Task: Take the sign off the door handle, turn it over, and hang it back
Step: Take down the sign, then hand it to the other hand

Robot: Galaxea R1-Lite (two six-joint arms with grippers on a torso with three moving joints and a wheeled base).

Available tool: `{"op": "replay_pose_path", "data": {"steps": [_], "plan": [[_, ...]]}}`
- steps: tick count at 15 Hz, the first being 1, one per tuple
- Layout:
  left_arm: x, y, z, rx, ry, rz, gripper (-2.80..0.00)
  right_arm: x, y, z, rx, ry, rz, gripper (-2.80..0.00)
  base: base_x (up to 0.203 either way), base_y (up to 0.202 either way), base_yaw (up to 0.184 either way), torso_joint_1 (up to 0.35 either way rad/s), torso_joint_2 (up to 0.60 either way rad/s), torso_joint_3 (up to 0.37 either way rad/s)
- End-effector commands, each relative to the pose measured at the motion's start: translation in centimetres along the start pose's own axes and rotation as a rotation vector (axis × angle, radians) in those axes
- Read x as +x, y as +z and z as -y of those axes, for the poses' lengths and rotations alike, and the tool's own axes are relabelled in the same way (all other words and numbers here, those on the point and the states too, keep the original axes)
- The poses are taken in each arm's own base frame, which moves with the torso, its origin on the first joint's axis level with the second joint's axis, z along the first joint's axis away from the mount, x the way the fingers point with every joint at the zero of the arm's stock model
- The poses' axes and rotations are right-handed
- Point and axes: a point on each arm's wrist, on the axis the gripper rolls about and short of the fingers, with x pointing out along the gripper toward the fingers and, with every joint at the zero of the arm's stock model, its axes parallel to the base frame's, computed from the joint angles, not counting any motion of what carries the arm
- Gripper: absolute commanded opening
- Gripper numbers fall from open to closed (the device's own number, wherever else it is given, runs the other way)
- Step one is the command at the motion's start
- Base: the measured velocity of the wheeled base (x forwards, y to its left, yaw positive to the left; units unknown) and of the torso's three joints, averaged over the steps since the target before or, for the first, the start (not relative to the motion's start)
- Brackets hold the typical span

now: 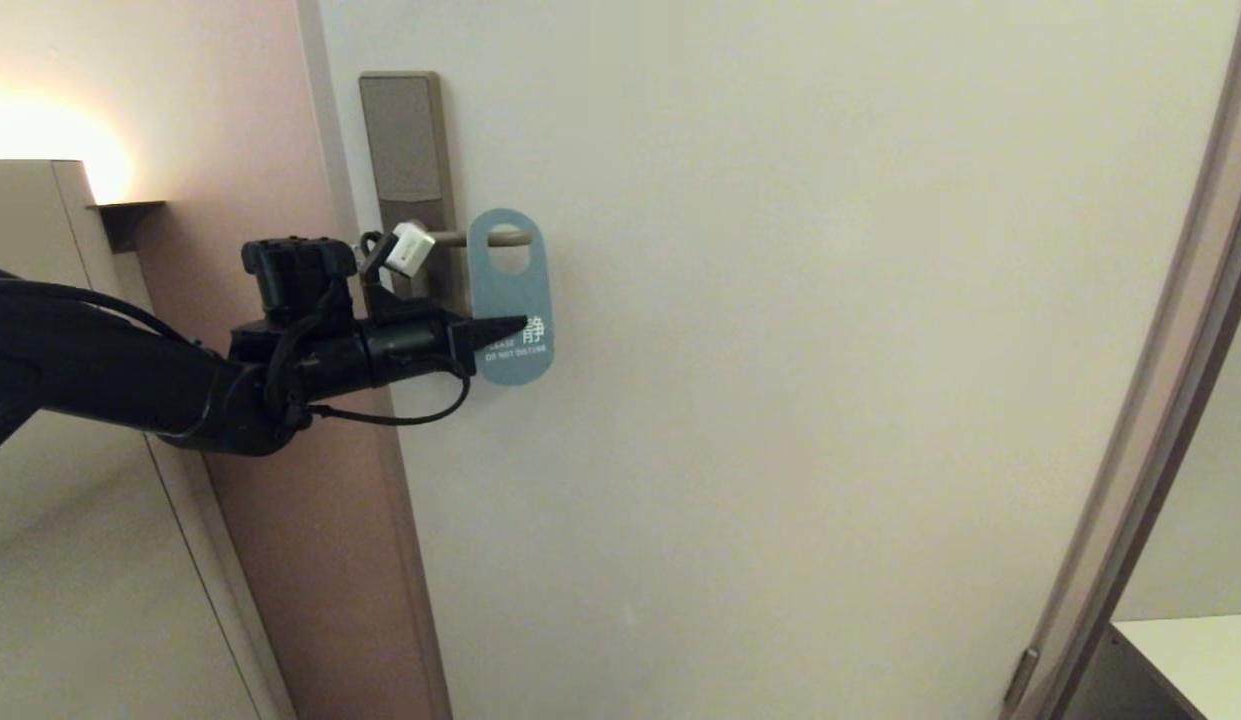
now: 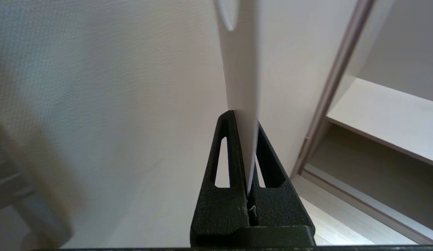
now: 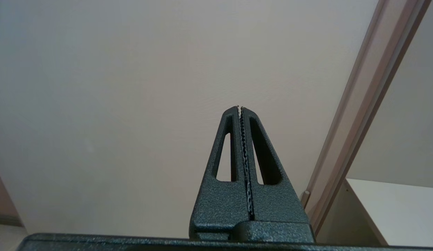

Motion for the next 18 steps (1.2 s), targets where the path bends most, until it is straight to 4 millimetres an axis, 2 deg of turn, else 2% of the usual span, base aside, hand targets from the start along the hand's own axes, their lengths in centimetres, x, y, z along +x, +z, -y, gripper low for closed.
{"op": "replay_pose_path", "data": {"steps": [1, 6, 10, 13, 18], "plan": [[0.2, -0.2, -0.3, -0.002, -0.001, -0.001, -2.80, 0.0, 0.0, 0.0, -0.001, -0.001, -0.001, -2.80, 0.000, 0.000, 0.000, 0.000, 0.00, 0.000], [0.7, 0.3, 0.6, 0.013, -0.023, 0.007, -2.80, 0.0, 0.0, 0.0, -0.001, 0.001, -0.001, -2.80, 0.000, 0.000, 0.000, 0.000, 0.00, 0.000], [0.5, 1.5, 2.2, 0.042, -0.048, 0.029, -2.80, 0.0, 0.0, 0.0, -0.001, 0.001, -0.001, -2.80, 0.000, 0.000, 0.000, 0.000, 0.00, 0.000], [-0.5, 2.6, 3.8, 0.062, -0.061, 0.048, -2.80, 0.0, 0.0, 0.0, -0.001, 0.002, -0.001, -2.80, 0.000, 0.000, 0.000, 0.000, 0.00, 0.000], [-3.6, 3.5, 6.6, 0.077, -0.037, 0.064, -2.80, 0.0, 0.0, 0.0, -0.001, 0.001, -0.001, -2.80, 0.000, 0.000, 0.000, 0.000, 0.00, 0.000]]}}
